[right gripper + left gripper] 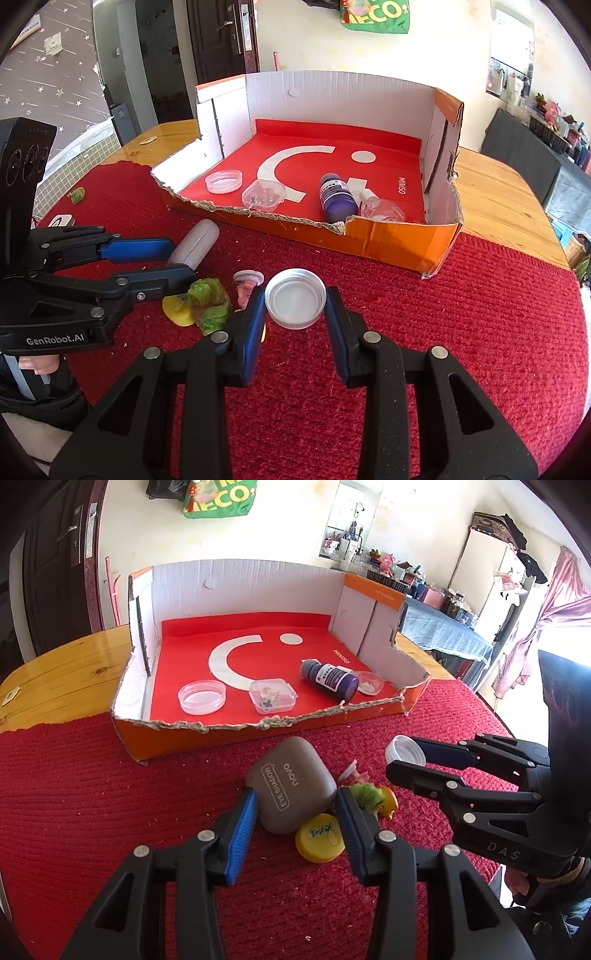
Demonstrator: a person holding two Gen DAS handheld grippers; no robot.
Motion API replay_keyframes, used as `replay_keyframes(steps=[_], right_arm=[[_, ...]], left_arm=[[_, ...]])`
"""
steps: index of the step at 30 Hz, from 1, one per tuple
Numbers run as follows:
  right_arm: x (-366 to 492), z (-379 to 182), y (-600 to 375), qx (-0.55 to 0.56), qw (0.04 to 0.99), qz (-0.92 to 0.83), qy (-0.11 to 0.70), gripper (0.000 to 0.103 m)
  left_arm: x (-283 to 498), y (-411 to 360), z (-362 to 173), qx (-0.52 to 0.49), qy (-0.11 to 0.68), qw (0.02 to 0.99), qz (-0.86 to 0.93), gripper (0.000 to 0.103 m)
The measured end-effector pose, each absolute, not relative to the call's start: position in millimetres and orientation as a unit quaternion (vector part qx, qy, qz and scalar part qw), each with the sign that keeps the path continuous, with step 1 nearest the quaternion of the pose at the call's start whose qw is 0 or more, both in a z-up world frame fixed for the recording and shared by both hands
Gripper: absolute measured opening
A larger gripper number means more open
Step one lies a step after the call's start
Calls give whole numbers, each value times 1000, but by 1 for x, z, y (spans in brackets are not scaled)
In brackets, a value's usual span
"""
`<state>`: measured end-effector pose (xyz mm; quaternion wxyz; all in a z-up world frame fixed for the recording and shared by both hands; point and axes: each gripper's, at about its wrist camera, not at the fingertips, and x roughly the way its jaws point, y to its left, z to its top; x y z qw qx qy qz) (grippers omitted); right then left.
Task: Organize objects
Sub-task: 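Lift the white lid and grey case and carry them toward the orange box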
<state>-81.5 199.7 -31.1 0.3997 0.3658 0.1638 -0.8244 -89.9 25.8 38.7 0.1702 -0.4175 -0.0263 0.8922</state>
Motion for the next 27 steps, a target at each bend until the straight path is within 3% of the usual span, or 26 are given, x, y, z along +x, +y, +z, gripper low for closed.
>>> replay_keyframes(steps=[7, 20, 24, 27], right_arm=[[-88, -38, 198, 384, 394, -819, 163, 31], [-96, -46, 201, 400, 391, -813, 161, 32], [-96, -45, 202, 394, 390, -816, 161, 52], [-97, -45, 203, 395, 391, -816, 157, 52]], left_arm=[[-95, 23, 35, -420, -34, 158, 893, 68], [-111, 21, 29, -441, -45, 138, 886, 77], [-110, 15, 29, -438, -32, 125, 890, 80], [-109, 10, 32, -436, -25, 114, 892, 80]])
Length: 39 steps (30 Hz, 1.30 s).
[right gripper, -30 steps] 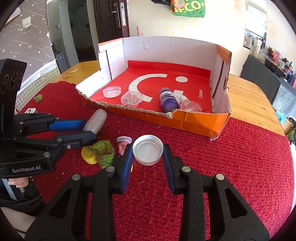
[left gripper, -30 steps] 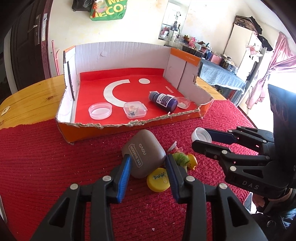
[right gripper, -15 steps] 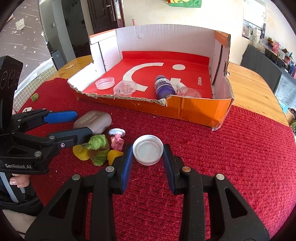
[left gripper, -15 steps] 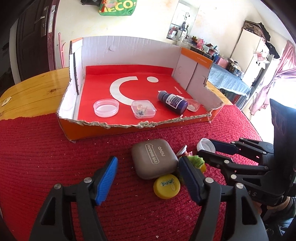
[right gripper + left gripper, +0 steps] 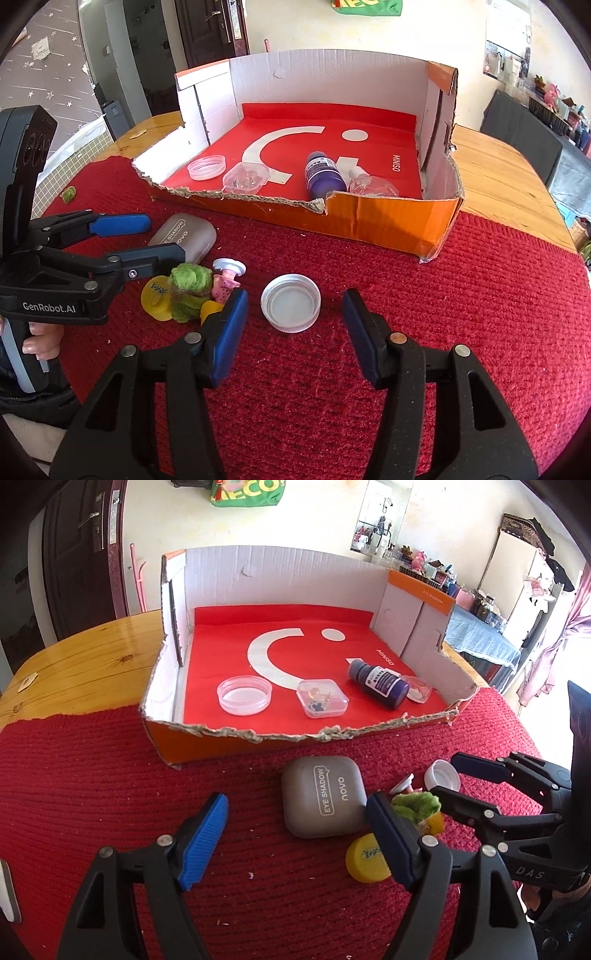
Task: Organize objects
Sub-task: 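Lift the white lid and grey case and carry them toward the orange box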
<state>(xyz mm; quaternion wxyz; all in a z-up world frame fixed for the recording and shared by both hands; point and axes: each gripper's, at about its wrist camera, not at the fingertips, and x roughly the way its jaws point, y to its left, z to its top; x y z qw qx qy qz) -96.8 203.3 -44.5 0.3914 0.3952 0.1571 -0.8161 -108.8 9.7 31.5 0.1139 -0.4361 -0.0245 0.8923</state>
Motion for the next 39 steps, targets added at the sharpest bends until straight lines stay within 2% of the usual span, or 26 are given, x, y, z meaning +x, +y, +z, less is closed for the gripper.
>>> replay_keyframes(steps=[11, 14, 17, 19, 39], right_arm=[[-97, -47, 201, 396, 390, -816, 161, 52], [-97, -48, 200, 394, 390, -816, 165, 52], [-97, -49, 199, 393, 388, -817, 165, 49], [-96, -49, 199, 389, 384, -820, 171, 31], [-79, -10, 202, 339, 405, -832, 170, 31]], left_arm=[[-115, 24, 27, -443, -9, 128, 887, 78], [-116, 25, 25, -445, -6, 125, 887, 71], [-115, 24, 26, -443, -11, 138, 886, 52], [-114, 24, 26, -442, -11, 141, 886, 53], [-97, 21, 74, -391, -2, 159, 906, 52]])
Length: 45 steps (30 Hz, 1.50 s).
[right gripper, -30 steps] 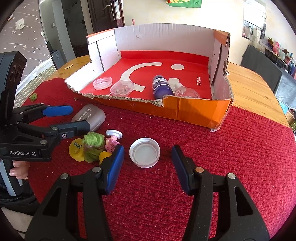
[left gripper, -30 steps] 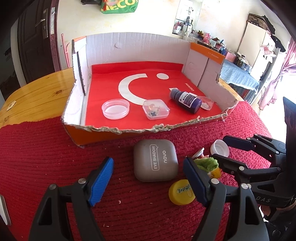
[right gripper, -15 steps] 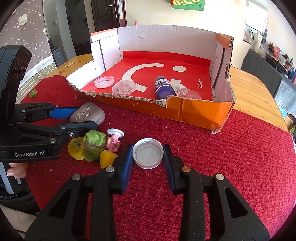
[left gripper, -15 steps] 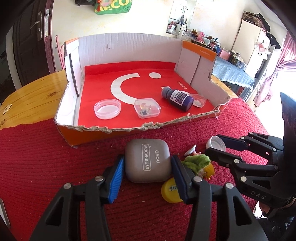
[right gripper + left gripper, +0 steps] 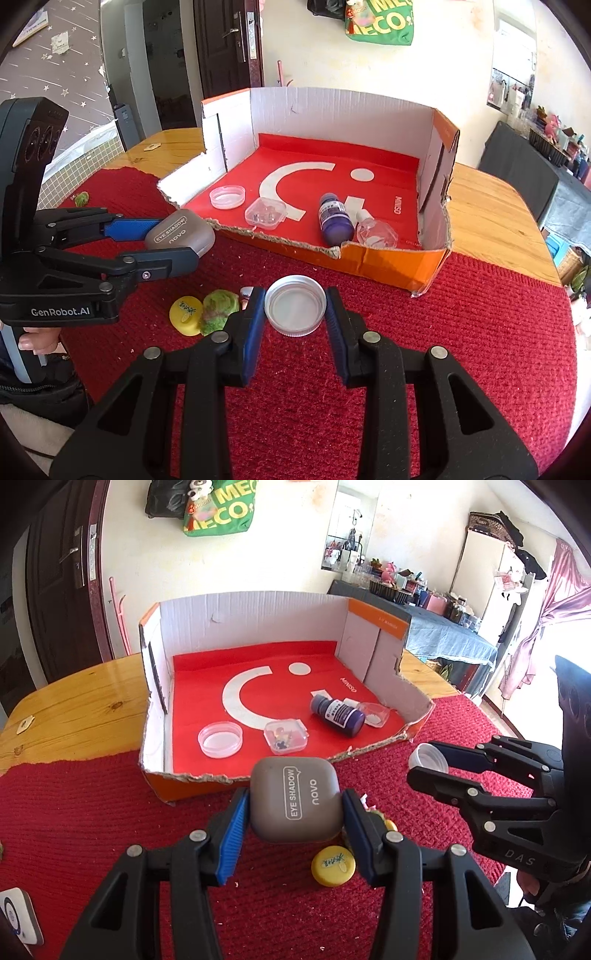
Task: Organize objects
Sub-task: 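Lift the white lid and grey case and carry them toward the orange box, then lower the white lid and grey case onto the red box floor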
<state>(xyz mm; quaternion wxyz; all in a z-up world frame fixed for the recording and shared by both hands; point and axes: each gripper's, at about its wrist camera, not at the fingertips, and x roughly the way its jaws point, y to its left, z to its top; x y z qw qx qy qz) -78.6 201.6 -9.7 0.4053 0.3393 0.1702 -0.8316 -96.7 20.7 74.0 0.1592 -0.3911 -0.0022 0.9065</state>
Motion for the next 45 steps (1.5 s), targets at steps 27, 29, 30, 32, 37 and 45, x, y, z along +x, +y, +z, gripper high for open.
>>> replay_keyframes(steps=[27, 29, 30, 32, 37, 45], right_arm=[[-217, -8, 100, 429, 301, -823, 220, 31], [-223, -14, 97, 439, 295, -818, 225, 31], [-225, -16, 96, 443, 289, -817, 228, 31], [-228, -19, 95, 449, 285, -815, 229, 31], [-235, -23, 94, 461, 272, -812, 230, 31], [-242, -33, 96, 493, 275, -794, 227, 31]], left_arm=[[-255, 30, 55, -463, 51, 176, 867, 53], [-261, 28, 50, -470, 46, 175, 864, 53], [-263, 27, 48, -475, 41, 177, 861, 53], [-264, 26, 45, -481, 35, 183, 857, 53], [-268, 25, 40, -495, 27, 185, 848, 53], [-267, 29, 36, -510, 39, 181, 840, 53]])
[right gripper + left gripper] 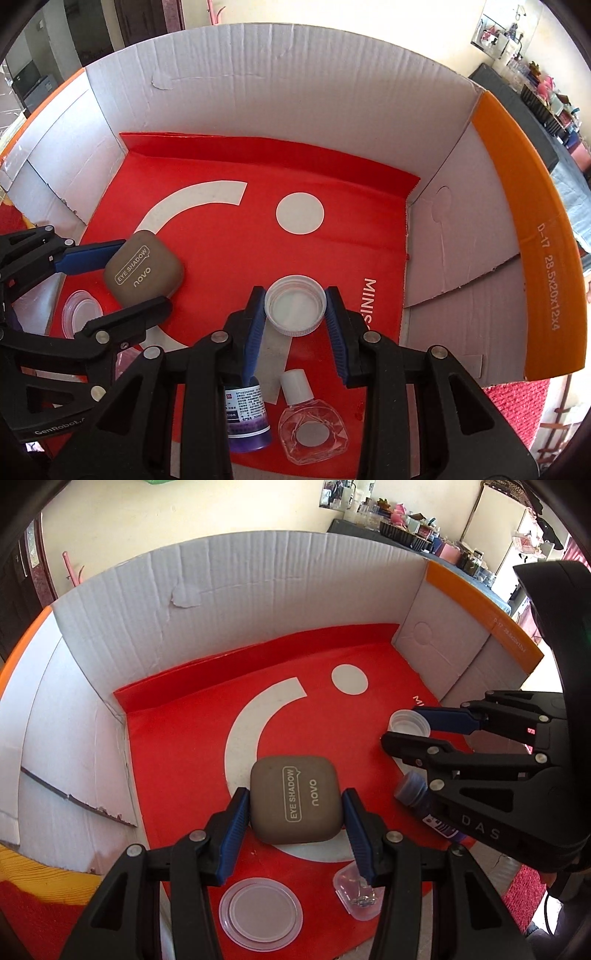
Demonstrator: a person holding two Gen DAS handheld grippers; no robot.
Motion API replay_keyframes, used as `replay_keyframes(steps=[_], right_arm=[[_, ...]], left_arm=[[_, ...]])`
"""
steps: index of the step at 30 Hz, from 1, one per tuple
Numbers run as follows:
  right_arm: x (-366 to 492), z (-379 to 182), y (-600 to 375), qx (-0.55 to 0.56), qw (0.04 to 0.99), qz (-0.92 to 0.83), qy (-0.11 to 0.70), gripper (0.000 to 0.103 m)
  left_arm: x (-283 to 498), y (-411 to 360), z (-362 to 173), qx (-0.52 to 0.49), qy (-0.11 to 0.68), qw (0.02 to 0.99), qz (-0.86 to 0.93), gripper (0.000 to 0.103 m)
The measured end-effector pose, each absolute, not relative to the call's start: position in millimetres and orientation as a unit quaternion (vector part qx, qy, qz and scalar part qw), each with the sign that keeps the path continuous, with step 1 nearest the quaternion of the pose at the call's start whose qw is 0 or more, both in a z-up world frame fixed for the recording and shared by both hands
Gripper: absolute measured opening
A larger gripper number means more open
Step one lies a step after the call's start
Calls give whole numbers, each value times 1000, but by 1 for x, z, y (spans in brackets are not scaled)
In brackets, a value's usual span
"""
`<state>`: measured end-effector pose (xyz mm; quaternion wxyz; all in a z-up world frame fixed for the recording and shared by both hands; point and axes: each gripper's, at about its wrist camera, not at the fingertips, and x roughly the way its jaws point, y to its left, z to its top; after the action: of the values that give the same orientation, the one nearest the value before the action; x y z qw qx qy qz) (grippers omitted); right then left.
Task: Organize objects
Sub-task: 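Lower the white lid and grey case onto the red box floor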
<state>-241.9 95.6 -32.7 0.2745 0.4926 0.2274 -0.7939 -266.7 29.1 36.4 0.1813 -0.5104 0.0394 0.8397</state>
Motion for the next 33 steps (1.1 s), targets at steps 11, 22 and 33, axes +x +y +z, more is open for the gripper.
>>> replay_keyframes(steps=[11, 22, 33], right_arm=[[-236, -33, 100, 500, 279, -786, 233, 31], [-232, -32, 105, 503, 279, -785, 231, 31], [-223, -31, 103, 503, 279, -785, 230, 31]], left_arm=[[-265, 31, 38, -510, 48, 178, 840, 53], [-262, 33, 40, -509, 50, 177, 841, 53], [-266, 31, 38, -507, 55, 175, 842, 55]])
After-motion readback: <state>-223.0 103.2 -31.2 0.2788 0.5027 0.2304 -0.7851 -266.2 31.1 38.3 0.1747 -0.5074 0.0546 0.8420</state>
